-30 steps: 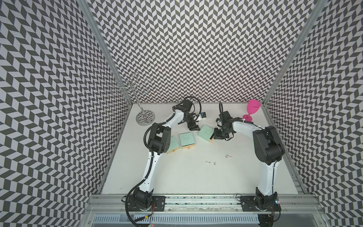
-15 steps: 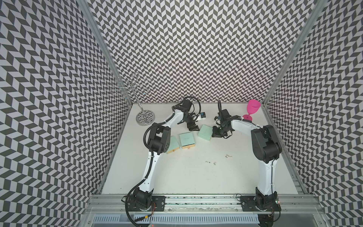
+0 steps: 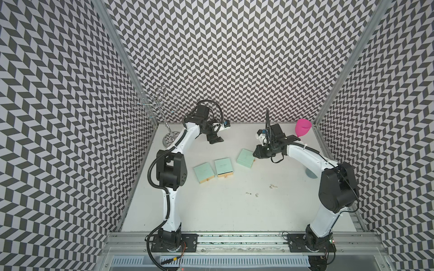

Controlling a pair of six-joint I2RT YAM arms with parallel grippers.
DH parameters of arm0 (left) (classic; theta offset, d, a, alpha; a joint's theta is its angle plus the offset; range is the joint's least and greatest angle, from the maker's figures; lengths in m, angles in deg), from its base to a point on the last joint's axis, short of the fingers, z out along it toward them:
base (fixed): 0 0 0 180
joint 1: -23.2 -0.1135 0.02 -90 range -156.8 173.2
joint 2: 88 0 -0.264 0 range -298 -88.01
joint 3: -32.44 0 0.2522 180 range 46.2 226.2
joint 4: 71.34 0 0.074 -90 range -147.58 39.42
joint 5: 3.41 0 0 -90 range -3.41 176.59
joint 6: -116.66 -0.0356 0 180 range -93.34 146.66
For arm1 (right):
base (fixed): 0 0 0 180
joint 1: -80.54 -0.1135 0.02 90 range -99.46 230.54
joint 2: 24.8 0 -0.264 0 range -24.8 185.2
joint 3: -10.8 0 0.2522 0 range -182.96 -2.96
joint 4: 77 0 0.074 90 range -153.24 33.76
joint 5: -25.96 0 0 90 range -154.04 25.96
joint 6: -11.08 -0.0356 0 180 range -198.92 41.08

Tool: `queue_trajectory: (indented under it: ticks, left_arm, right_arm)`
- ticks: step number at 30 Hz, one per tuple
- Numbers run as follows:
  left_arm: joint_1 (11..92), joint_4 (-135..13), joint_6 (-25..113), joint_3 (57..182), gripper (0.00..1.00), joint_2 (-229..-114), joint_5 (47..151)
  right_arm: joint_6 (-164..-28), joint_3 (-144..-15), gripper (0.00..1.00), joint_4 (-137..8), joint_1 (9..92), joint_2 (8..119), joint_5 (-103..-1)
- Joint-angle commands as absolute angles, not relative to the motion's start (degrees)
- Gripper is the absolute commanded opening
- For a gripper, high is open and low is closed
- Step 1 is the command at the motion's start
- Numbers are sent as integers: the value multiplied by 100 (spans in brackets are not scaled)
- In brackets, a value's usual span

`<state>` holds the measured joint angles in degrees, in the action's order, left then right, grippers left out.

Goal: Place the earrings into the drawer-style jewelry box
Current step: Adjust the jewelry box at the center of the board.

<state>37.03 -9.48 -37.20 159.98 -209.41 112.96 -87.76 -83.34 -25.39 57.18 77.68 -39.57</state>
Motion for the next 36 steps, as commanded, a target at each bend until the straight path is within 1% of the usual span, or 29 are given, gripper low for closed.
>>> queue_trajectory:
  ticks: [1, 5, 9, 14, 22, 29, 36]
  left_arm:
    - [3702, -886, -3916, 15443, 81, -20866, 11181]
    - [3647, -1100, -3682, 15016, 79, -20851, 11152]
    - [3615, -1299, -3581, 14775, 76, -20967, 11102]
    - [3577, -1435, -3428, 14792, 76, -21179, 11067]
    - [3612, -1343, -3398, 14923, 76, -21456, 11059]
    - [3621, -1160, -3602, 14738, 76, -21391, 11018]
    - [3617, -880, -3756, 14524, 73, -21188, 11143]
  right_arm:
    - [-8633, -8133, 14, -2510, 5421, 7888, -2973]
    - [-8727, -8032, 13, -2833, 5100, 8191, -2572]
    - [-8743, -8067, 12, -2986, 4876, 8608, -2413]
    - [-8829, -8194, 12, -3118, 4684, 9076, -2404]
    - [-9070, -8434, 12, -3433, 4678, 9561, -2395]
    - [-8991, -9068, 12, -3146, 4678, 9988, -2673]
    - [-8917, -9478, 12, -2890, 4813, 10158, -3142]
